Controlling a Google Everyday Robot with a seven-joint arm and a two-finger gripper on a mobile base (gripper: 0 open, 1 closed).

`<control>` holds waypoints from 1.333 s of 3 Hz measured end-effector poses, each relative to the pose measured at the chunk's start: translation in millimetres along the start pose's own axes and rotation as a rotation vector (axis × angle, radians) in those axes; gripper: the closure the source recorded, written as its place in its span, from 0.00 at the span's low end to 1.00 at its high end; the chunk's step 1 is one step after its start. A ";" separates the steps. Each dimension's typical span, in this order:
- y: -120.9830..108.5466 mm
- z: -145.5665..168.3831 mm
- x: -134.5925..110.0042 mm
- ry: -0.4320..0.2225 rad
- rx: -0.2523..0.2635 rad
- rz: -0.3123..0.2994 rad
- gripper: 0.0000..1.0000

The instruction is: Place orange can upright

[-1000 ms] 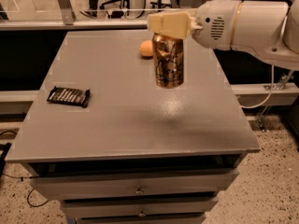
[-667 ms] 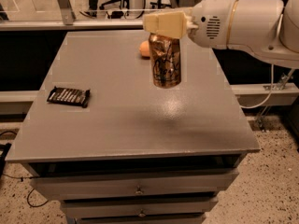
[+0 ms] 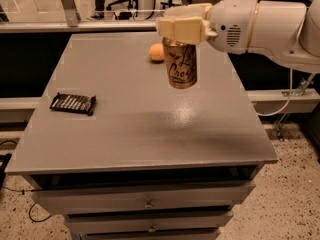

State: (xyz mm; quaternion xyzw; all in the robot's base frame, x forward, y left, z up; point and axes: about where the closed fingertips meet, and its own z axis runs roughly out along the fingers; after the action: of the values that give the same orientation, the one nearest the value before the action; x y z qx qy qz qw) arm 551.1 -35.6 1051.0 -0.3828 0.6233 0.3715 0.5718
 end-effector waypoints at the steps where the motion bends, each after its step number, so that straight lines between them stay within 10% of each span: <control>1: -13.7 -6.6 14.1 -0.018 -0.050 -0.112 1.00; 4: -36.1 -12.7 73.2 -0.102 -0.086 -0.045 0.98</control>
Offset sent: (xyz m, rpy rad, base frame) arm 0.0277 -0.0391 -0.0488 0.0000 -0.1584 0.0772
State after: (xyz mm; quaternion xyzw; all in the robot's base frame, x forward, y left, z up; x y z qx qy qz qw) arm 574.3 -66.5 978.0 -0.4013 0.5681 0.4040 0.5942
